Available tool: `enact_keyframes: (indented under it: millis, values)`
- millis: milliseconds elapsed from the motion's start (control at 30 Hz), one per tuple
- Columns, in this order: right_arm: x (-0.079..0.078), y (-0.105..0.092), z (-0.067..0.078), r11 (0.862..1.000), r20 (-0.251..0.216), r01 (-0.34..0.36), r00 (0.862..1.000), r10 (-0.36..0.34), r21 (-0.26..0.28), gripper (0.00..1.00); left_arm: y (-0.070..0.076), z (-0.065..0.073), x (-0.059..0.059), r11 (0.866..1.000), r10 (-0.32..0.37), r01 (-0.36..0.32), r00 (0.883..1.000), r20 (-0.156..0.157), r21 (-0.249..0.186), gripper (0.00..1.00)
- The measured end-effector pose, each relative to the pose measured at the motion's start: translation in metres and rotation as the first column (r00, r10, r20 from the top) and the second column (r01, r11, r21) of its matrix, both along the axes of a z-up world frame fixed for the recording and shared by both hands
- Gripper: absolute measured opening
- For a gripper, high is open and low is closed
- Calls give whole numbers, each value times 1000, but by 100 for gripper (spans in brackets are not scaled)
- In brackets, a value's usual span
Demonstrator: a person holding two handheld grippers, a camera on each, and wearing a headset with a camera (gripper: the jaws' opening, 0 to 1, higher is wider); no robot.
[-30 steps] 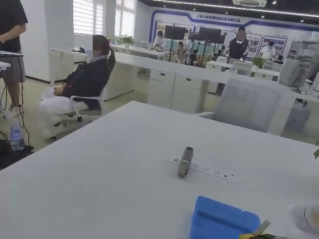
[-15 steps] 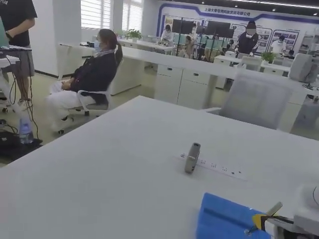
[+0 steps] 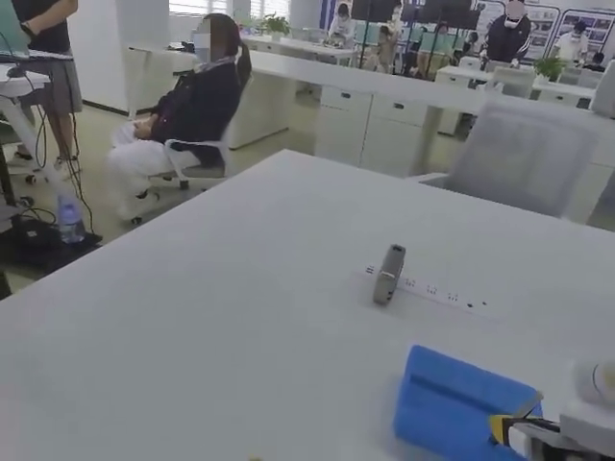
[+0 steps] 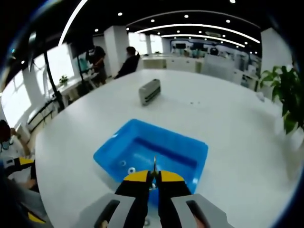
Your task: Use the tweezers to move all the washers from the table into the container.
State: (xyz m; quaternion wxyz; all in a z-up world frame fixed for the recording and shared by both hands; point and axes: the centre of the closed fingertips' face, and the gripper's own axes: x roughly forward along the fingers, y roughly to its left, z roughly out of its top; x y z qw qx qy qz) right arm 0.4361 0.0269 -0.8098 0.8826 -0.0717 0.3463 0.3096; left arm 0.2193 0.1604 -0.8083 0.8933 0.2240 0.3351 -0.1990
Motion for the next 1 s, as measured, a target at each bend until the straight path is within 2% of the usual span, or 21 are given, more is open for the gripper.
enact_keyframes:
  millis: [67,133,233,333,367,500,600,700,800,900,967,1000]
  values:
    - [5,0,-1,1000,12,2,1000,-2,-8,2,0,-1,-1,1000,-5,5,1000,-3,9,91]
    - [12,1,-3,1000,4,4,1000,-4,-1,2,0,-1,-1,1000,-7,7,1000,-4,11,91]
    - [13,4,-4,1000,4,0,1000,0,-9,2,0,-2,-1,1000,-6,6,1000,-13,10,91]
    - [11,6,-12,999,-10,-17,1000,17,-27,3,-1,-2,-2,1000,-9,9,1000,-14,14,91]
    - [11,7,-9,1000,16,-20,1000,20,-16,3,-1,-2,-1,1000,-8,9,1000,-13,14,91]
    - [11,4,-10,1000,10,-15,1000,15,-17,3,0,-1,-1,1000,-4,4,1000,-10,7,91]
    - [13,2,-10,1000,-2,-7,1000,7,-11,3,0,-1,-2,1000,-6,6,1000,-12,13,91]
    - [16,-1,-8,999,-45,25,999,-24,28,4,-1,-1,-2,1000,-7,7,1000,-12,11,91]
    - [13,-1,-2,999,-36,26,999,-25,39,4,-1,1,-1,1000,-1,1,1000,0,4,91]
    - [12,-4,6,1000,-12,15,1000,-15,22,3,1,2,0,1000,9,-9,1000,3,5,91]
    - [5,-6,22,999,22,9,1000,-10,40,3,1,3,0,1000,9,-9,1000,8,4,91]
    - [6,-7,24,999,29,6,1000,-7,53,3,1,3,0,1000,7,-7,1000,10,4,91]
